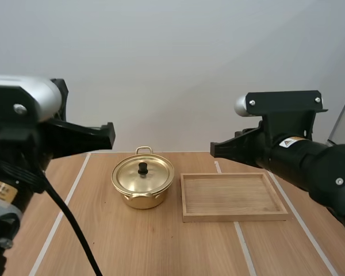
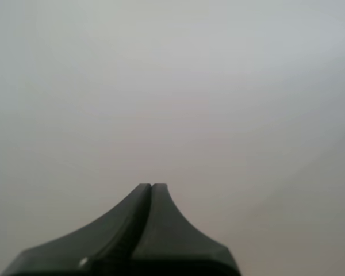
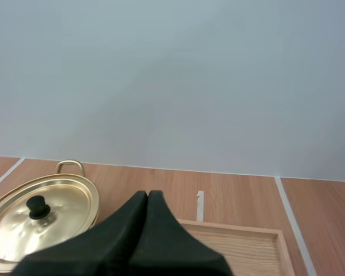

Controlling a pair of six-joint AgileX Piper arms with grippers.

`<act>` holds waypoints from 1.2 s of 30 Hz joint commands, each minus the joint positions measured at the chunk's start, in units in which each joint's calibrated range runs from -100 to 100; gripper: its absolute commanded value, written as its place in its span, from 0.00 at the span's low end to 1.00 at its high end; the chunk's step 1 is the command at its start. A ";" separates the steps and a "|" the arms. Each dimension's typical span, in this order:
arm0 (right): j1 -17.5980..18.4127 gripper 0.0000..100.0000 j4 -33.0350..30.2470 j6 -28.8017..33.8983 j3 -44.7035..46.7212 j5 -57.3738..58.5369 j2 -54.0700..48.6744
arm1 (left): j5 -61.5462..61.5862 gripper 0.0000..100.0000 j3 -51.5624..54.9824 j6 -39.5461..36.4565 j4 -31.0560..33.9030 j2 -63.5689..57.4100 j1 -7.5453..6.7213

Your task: Open the pot, put the pineapple inside, and close it

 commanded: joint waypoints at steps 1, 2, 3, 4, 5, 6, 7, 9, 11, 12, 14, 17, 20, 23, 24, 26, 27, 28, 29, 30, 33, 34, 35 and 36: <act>-0.32 0.00 -0.33 -0.04 3.22 -6.75 -4.81 | -3.17 0.00 3.74 -0.63 0.12 -0.50 0.41; -0.32 0.00 -0.21 -0.04 4.24 -8.44 -6.87 | -4.11 0.00 4.92 -0.63 0.12 -0.50 0.41; -0.32 0.00 -0.21 -0.04 5.28 -11.02 -8.96 | -5.44 0.00 6.05 -0.63 0.01 -0.50 0.41; -0.32 0.00 -0.21 -0.04 6.39 -14.47 -11.07 | -7.51 0.00 7.29 -0.63 0.01 -0.50 0.41; -0.32 0.00 -0.21 -0.04 7.93 -19.78 -13.83 | -9.60 0.00 8.58 -0.63 0.01 -0.50 0.41; -0.32 0.00 -0.21 -0.04 8.59 -21.94 -14.96 | -11.62 0.00 10.28 -0.63 0.01 -0.50 0.41; -0.32 0.00 -0.21 -0.04 10.17 -26.30 -17.21 | -14.76 0.00 12.25 -0.63 0.01 -0.50 0.41; -0.32 0.00 -0.09 -0.04 12.26 -31.01 -19.07 | -17.84 0.00 15.02 -0.63 0.01 -0.50 0.41; -0.32 0.00 1.50 -0.04 15.08 -33.98 -20.17 | -20.86 0.00 18.22 -0.63 0.01 -0.50 0.41; -0.32 0.00 2.82 -0.04 16.60 -34.81 -20.27 | -22.45 0.00 20.30 -0.63 0.01 -0.50 0.41; -0.32 0.00 4.99 -0.04 19.45 -36.64 -20.27 | -25.21 0.00 23.34 -0.19 0.01 -0.50 0.41; -0.32 0.00 6.33 -0.04 23.88 -38.14 -20.27 | -25.40 0.00 27.15 0.26 0.12 -0.50 0.41; -0.32 0.00 6.19 -0.04 27.89 -38.14 -20.27 | -25.40 0.00 30.51 0.94 0.12 -0.50 0.41; -0.32 0.00 6.19 -0.04 29.64 -38.14 -20.27 | -24.83 0.00 31.59 0.94 0.12 -0.50 0.41; -0.32 0.00 6.19 -0.04 29.64 -36.99 -20.27 | -22.29 0.00 31.59 0.94 0.12 -0.50 0.41; -0.36 0.00 5.75 -0.25 29.64 -30.94 -20.42 | -16.60 0.00 31.59 0.84 -0.34 -0.50 0.41; -0.36 0.00 5.75 -0.25 29.64 -29.21 -20.53 | -15.30 0.00 31.59 0.76 -0.34 -0.50 0.41; -0.41 0.00 5.75 -0.35 29.64 -27.62 -20.53 | -14.21 0.00 31.59 0.76 -0.55 -0.50 0.41; -0.57 0.00 5.75 -0.44 29.64 -25.75 -20.53 | -13.80 0.00 31.59 0.76 -0.66 -0.50 0.41; -0.73 0.00 5.64 -0.44 29.64 -24.18 -20.53 | -13.60 0.00 31.59 0.76 -0.96 -0.50 0.41; -1.35 0.00 5.64 -0.44 29.64 -17.18 -20.53 | -7.74 0.00 31.59 0.76 -1.92 -0.50 0.41; -1.49 0.00 5.64 -0.44 29.64 -14.64 -20.53 | -4.75 0.00 31.59 0.76 -2.17 -0.50 0.41; -1.49 0.00 5.64 -0.44 29.64 -12.62 -20.53 | -1.72 0.00 31.59 0.76 -2.14 -0.50 0.41; -1.49 0.00 5.64 -0.44 29.64 -11.11 -20.53 | 1.20 0.00 31.59 0.76 -2.14 -0.50 0.41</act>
